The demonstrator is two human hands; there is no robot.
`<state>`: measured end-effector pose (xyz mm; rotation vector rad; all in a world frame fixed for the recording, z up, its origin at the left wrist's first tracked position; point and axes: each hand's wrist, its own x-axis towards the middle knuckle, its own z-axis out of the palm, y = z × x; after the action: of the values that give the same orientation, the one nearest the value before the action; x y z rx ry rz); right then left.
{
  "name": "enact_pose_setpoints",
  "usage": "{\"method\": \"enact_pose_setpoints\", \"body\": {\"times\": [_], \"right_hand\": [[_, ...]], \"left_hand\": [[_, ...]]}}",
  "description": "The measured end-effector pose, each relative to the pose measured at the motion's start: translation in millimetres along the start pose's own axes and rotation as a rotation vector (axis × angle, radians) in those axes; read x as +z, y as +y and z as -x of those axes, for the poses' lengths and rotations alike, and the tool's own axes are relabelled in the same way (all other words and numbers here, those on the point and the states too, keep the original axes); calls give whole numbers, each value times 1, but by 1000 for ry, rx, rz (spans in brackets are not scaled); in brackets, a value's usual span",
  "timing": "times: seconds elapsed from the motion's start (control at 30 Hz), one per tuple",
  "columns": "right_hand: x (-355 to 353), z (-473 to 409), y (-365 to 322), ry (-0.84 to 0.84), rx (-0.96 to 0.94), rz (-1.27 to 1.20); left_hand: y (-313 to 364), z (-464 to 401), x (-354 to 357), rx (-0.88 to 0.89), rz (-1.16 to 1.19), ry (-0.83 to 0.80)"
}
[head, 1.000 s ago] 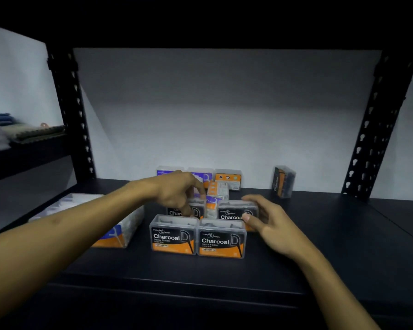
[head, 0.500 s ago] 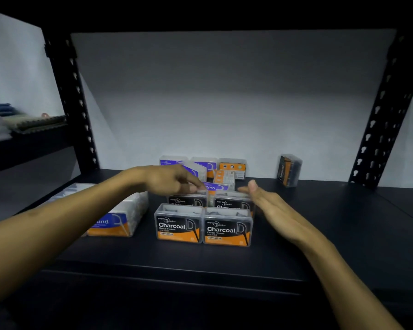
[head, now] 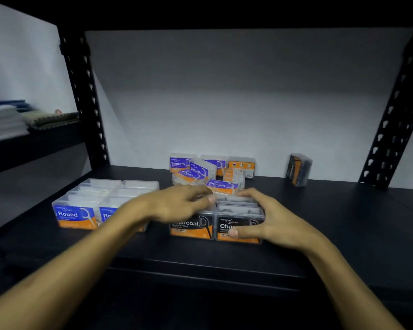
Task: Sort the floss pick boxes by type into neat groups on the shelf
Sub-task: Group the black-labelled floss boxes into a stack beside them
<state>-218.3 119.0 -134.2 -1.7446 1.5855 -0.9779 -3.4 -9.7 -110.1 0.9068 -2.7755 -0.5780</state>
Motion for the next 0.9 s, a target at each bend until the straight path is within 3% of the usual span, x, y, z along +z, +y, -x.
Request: {"method": "enact_pose_setpoints", "body": {"times": [0.1, 0.23, 0.63, 0.9], "right_hand": [[4, 0, 2, 50, -1, -21], [6, 0, 6, 87, 10, -18], [10, 4, 5, 94, -3, -46], [10, 4, 5, 97, -12, -49]], "left_hand": [[-6, 4, 19, 76, -68, 202], [-9, 8, 25, 91, 91, 320], [-8, 6, 33, -30, 219, 451], [-8, 8, 29, 24, 133, 407]]}}
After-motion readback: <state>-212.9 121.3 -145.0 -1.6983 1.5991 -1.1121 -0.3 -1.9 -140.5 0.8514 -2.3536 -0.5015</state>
